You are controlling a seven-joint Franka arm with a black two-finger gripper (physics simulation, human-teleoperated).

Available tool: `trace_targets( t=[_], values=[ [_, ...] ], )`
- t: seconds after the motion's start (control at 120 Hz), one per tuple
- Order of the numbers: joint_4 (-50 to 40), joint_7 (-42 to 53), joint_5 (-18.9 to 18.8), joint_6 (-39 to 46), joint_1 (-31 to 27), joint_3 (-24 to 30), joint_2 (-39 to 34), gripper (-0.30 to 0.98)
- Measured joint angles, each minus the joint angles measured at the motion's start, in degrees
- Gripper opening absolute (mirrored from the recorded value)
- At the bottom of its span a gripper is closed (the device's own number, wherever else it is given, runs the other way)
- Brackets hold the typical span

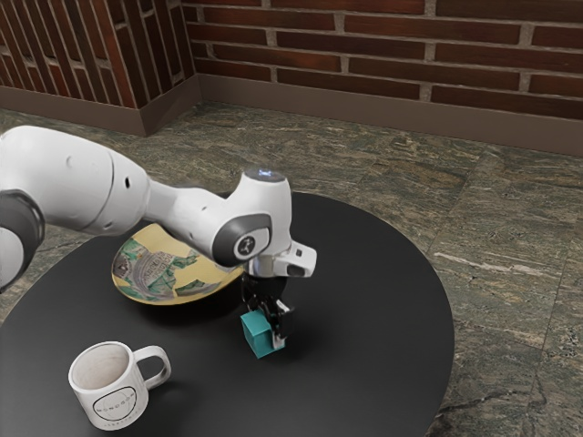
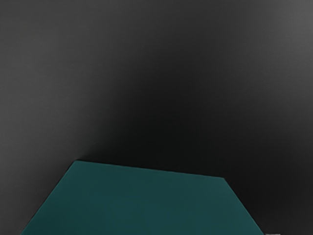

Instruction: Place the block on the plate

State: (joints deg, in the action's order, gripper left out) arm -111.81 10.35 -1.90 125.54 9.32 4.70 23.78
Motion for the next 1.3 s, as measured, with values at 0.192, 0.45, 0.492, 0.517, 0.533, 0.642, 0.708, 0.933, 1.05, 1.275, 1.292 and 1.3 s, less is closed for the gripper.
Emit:
trace_targets(
  t=[0.192,0.45,0.492,0.517,0.533,0.642,0.708,0.933,1.05,1.275,1.292,1.3],
  values=[
    [0.0,-0.1,0.0,0.0,0.0,-0.2,0.2,0.41],
    [0.2,-0.6,-0.5,-0.5,0.1,-0.3,-2.3,0.35],
    [1.0,-0.6,-0.7,-1.0,0.0,-0.4,-2.6,0.34],
    [1.6,-0.6,-0.8,-1.3,0.0,-0.4,-2.7,0.35],
    [2.0,-0.6,-0.9,-1.6,0.0,-0.5,-2.8,0.35],
    [4.6,-0.6,-1.3,-3.8,0.0,-0.6,-3.9,0.35],
    [5.3,-0.6,-1.4,-5.1,0.0,-1.4,-5.0,0.36],
    [6.1,-0.5,-1.8,-8.6,-5.7,-2.5,-6.7,0.36],
    [6.1,-0.5,-2.1,-9.5,-9.1,-2.5,-7.8,0.36],
    [6.1,-0.4,-2.8,-10.3,-16.5,-2.0,-7.9,0.36],
    [6.1,-0.4,-2.9,-10.4,-16.8,-2.0,-7.8,0.36],
    [6.1,-0.4,-2.9,-10.4,-17.0,-2.0,-7.8,0.36]
  ],
)
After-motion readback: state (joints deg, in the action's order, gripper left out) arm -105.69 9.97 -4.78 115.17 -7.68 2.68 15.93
